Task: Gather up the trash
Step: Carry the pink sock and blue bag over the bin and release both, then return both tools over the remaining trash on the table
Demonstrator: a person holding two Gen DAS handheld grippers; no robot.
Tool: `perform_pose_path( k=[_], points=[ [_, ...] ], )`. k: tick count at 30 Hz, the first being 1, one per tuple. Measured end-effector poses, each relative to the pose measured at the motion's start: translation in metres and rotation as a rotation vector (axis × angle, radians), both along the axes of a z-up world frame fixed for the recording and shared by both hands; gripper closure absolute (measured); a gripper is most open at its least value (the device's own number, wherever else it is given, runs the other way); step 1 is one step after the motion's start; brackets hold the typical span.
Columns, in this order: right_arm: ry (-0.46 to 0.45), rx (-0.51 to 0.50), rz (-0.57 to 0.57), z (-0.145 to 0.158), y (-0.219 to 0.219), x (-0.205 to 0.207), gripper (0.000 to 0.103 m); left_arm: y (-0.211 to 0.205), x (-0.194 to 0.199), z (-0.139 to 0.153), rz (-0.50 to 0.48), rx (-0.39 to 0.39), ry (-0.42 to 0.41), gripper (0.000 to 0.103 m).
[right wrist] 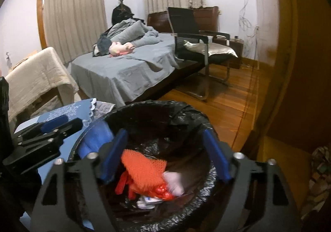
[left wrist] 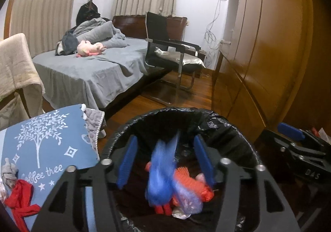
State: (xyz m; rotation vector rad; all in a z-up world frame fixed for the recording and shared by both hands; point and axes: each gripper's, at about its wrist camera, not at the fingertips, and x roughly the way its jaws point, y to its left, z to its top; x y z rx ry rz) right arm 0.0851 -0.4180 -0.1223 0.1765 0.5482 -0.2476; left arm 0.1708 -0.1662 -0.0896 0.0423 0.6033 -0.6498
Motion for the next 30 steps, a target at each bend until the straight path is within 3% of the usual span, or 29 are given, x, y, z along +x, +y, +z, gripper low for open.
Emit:
perform_pose_path(
  k=[2,9,30],
  points=[
    [-0.007,-0.005,-0.012,0.000,-0.001,-0.003,0.011,0.006,0.000,0.002,0.016,-0.005,-0.010,0.031],
    [-0.021,-0.019,0.009,0.006,0.014,-0.015,0.006,0.038,-0.008,0.013,0.071,0.018,-0.055,0.012],
    [-0.016,0.022,0.219,0.008,0.126,0.017,0.005,0.198,-0.045,0.011,0.377,0.084,-0.078,0.008]
  ],
)
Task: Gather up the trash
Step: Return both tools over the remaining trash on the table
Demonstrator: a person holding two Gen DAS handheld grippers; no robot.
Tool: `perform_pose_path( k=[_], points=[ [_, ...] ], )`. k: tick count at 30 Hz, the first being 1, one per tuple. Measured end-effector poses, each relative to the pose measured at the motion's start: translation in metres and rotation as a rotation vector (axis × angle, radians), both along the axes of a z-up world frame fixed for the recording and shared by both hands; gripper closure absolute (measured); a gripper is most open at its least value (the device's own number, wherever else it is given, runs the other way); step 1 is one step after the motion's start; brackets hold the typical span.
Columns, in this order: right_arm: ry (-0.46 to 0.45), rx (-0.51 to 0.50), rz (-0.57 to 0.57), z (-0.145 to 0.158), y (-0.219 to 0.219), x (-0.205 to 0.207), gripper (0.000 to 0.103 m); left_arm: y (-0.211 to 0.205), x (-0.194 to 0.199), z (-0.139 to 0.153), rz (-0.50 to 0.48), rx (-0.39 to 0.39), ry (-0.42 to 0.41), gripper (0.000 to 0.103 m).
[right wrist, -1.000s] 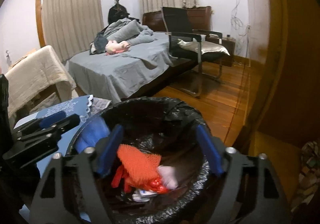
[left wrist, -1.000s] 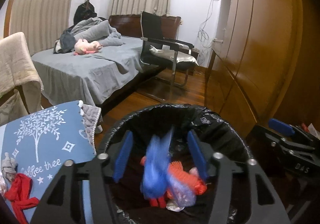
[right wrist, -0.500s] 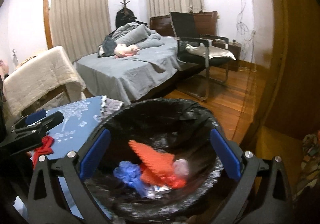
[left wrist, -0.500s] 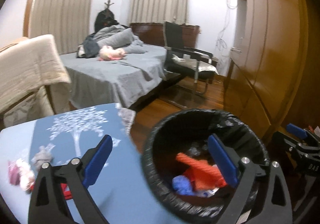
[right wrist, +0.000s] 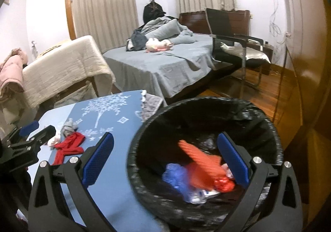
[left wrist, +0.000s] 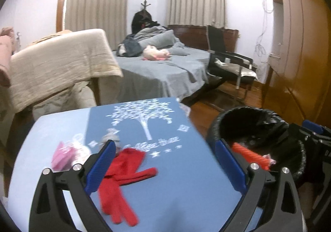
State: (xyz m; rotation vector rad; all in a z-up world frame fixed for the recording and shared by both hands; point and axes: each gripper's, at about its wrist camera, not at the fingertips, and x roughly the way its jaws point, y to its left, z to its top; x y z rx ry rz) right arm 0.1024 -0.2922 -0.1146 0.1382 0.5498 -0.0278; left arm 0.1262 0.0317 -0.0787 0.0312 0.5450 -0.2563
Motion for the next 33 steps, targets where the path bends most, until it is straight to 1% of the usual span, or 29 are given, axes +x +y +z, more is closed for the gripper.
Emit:
perform_pose_path(
  k=[11,22,26,29,33],
  points=[
    [0.022,-0.010,0.097,-0.007,0.065,0.025,0.005,0.064,-0.006,-0.008,0.115,0.020,-0.009,0.008],
    [0.033,-0.034,0.196,-0.015,0.128,0.060,0.005,0.131,0.001,-0.020,0.260,0.033,-0.004,0.008],
    [0.037,-0.043,0.227,-0.019,0.148,0.073,0.005,0.154,0.011,-0.028,0.313,0.041,0.008,0.008],
    [0.043,-0.046,0.246,-0.023,0.161,0.083,0.005,0.165,0.021,-0.038,0.333,0.053,0.030,0.008],
    [0.056,-0.051,0.262,-0.028,0.175,0.094,0.005,0.171,0.033,-0.051,0.344,0.046,0.068,0.009]
  ],
)
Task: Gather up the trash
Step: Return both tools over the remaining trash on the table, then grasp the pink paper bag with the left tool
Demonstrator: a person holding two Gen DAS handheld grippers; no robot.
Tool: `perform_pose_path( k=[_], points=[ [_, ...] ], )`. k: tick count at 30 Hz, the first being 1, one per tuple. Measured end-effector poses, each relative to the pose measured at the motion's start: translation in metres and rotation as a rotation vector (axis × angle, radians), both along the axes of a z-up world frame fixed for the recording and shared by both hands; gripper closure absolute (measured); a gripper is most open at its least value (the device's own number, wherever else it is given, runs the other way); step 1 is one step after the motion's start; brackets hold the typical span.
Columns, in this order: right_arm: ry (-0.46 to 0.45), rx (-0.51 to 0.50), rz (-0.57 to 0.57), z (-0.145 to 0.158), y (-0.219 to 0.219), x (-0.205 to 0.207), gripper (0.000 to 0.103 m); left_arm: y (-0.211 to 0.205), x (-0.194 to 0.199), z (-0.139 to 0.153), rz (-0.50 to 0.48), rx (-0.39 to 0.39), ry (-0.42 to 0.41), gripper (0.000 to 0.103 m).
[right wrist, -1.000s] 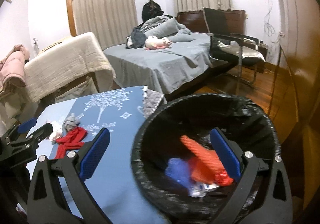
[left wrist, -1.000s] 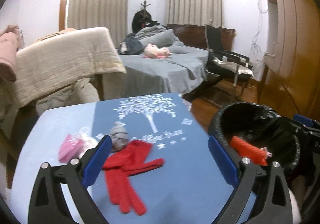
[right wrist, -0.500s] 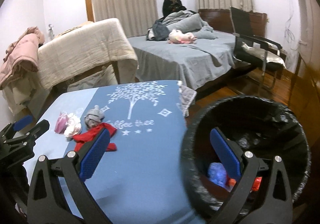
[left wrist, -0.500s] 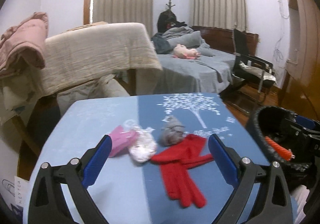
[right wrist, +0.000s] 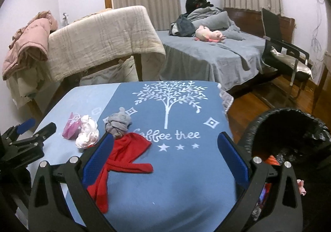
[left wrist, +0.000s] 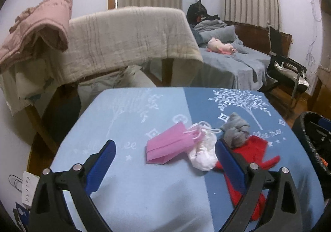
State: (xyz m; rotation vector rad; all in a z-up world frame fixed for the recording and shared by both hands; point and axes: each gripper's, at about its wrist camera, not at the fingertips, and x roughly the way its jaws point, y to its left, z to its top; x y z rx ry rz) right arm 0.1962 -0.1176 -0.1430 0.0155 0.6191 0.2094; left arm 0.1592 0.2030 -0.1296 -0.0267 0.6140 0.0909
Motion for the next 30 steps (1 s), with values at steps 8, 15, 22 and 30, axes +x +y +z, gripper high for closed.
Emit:
perform_pose_path(
  k=[8,15,22,30],
  points=[
    [0.022,-0.017,0.006,-0.010,0.007,0.016,0.005,0.000,0.023,-0.021,-0.005,-0.002,0.050,0.009],
    [0.036,-0.015,-0.003,-0.016,0.006,0.029,0.005,-0.003,0.047,-0.033,-0.024,-0.020,0.109,0.011],
    [0.051,-0.016,0.007,-0.023,0.010,0.036,0.005,-0.003,0.060,-0.040,-0.072,-0.069,0.153,0.038],
    [0.056,-0.026,0.028,-0.026,0.019,0.040,0.005,0.005,0.046,-0.032,-0.086,-0.117,0.117,0.052]
  ],
)
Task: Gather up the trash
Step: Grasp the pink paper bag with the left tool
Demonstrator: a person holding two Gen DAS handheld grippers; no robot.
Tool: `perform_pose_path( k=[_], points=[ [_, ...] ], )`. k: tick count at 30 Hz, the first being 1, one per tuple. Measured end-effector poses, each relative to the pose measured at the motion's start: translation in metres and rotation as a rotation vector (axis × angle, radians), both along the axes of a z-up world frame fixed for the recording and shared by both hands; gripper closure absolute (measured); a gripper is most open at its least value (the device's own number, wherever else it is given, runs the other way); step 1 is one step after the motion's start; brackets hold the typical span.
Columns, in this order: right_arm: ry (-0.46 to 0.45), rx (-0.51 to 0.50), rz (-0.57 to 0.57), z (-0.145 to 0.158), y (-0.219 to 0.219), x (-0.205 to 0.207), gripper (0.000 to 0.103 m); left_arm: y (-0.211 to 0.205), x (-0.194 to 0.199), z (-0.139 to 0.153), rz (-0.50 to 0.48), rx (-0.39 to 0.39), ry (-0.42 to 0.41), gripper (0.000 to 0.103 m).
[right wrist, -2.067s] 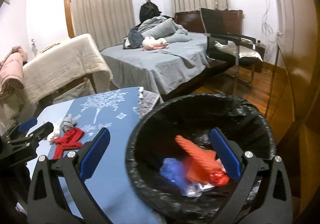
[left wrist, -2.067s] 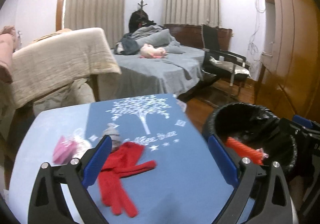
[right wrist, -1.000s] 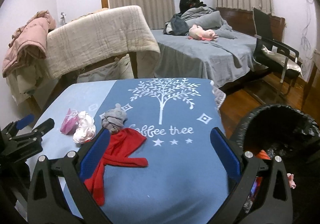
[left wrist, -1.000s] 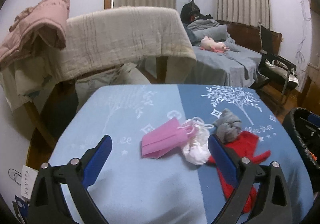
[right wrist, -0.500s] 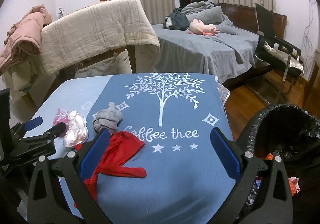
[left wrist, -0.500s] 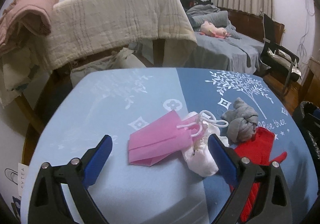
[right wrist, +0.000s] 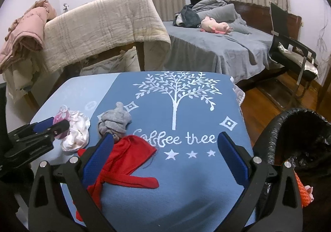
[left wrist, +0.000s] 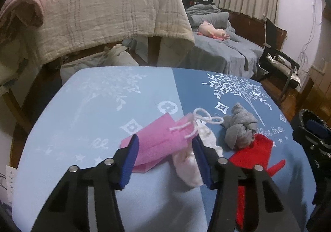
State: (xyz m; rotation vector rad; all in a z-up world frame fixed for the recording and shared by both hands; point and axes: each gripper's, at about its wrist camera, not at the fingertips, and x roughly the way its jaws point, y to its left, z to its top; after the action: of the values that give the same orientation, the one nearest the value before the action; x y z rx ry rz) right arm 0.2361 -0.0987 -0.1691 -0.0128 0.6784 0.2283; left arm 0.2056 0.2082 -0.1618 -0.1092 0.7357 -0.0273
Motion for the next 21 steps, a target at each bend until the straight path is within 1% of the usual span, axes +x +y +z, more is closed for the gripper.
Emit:
perform_pose_path(
  k=[4,8,11,15,16,17,18,19,20,21],
  points=[
    [0.003,-0.002,0.004,-0.001,0.002,0.001,0.005,0.009,-0.007,0.001,0.009,-0.029,0.007,0.051],
    [0.007,-0.001,0.010,-0.002,0.006,0.001,0.005,0.014,-0.009,-0.002,0.026,-0.011,0.016,0.050],
    [0.007,-0.001,0.019,-0.002,0.011,0.001,0.005,0.022,-0.003,-0.009,0.043,-0.029,0.048,0.047],
    [0.009,-0.002,0.031,-0.002,0.017,0.001,0.006,0.026,0.006,-0.016,0.054,-0.039,0.090,0.048],
    [0.008,-0.002,0.035,-0.002,0.018,0.001,0.006,0.027,0.007,-0.018,0.052,-0.042,0.095,0.049],
    [0.008,-0.003,0.038,-0.001,0.020,0.001,0.006,0.027,0.008,-0.018,0.052,-0.045,0.100,0.062],
    [0.007,-0.004,0.042,-0.001,0.021,0.001,0.006,0.027,0.009,-0.019,0.050,-0.049,0.105,0.068],
    [0.006,-0.006,0.047,-0.001,0.023,0.002,0.006,0.027,0.008,-0.019,0.052,-0.050,0.103,0.069],
    [0.006,-0.006,0.051,0.000,0.025,0.002,0.006,0.027,0.007,-0.019,0.054,-0.051,0.098,0.073],
    [0.007,-0.004,0.056,0.000,0.027,0.003,0.006,0.027,0.005,-0.018,0.052,-0.055,0.089,0.081]
  ],
)
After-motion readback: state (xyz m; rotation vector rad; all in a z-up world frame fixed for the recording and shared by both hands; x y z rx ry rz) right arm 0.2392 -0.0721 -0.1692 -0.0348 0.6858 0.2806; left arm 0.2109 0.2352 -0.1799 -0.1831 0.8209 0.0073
